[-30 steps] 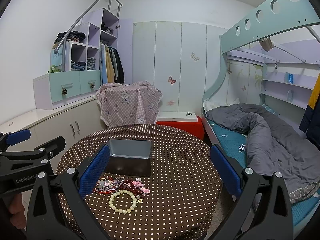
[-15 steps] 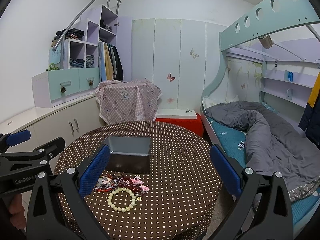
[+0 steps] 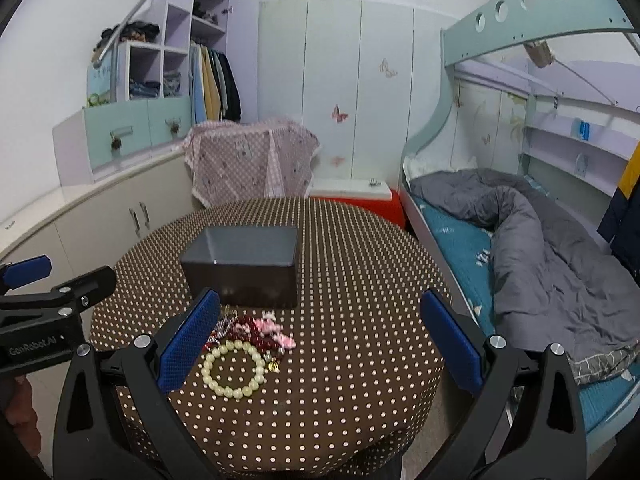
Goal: Organize jewelry
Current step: 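Lower the left tool and close it on the cream bead bracelet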
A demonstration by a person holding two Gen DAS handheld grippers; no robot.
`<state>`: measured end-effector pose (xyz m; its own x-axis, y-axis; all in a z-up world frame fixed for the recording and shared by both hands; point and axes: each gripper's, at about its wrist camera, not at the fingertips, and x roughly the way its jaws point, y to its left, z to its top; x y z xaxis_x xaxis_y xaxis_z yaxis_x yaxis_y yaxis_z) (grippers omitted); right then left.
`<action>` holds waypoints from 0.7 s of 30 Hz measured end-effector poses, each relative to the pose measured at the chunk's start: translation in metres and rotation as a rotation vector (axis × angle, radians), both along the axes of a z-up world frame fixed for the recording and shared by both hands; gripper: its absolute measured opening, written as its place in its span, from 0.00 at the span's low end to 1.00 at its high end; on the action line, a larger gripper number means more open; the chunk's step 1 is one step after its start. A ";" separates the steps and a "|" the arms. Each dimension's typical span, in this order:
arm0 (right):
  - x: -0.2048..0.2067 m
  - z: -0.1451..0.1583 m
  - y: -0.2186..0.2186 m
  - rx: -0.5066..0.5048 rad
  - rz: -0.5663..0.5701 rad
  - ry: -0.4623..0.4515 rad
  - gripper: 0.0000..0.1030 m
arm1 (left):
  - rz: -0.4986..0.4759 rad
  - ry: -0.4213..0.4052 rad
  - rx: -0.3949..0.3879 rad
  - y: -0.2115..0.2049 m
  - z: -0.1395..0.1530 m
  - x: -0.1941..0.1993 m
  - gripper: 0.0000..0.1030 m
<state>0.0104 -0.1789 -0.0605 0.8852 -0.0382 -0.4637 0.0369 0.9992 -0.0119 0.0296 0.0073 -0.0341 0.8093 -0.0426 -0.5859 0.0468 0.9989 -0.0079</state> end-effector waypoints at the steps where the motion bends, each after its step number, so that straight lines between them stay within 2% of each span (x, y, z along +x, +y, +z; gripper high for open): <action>1: 0.002 -0.003 0.001 -0.001 -0.001 0.013 0.93 | 0.001 0.013 -0.002 0.001 -0.003 0.002 0.94; 11: 0.023 -0.035 0.007 -0.024 -0.009 0.153 0.93 | -0.035 0.169 -0.030 0.005 -0.037 0.026 0.94; 21: 0.041 -0.064 -0.003 -0.030 -0.049 0.277 0.93 | -0.144 0.331 -0.050 -0.016 -0.075 0.051 0.94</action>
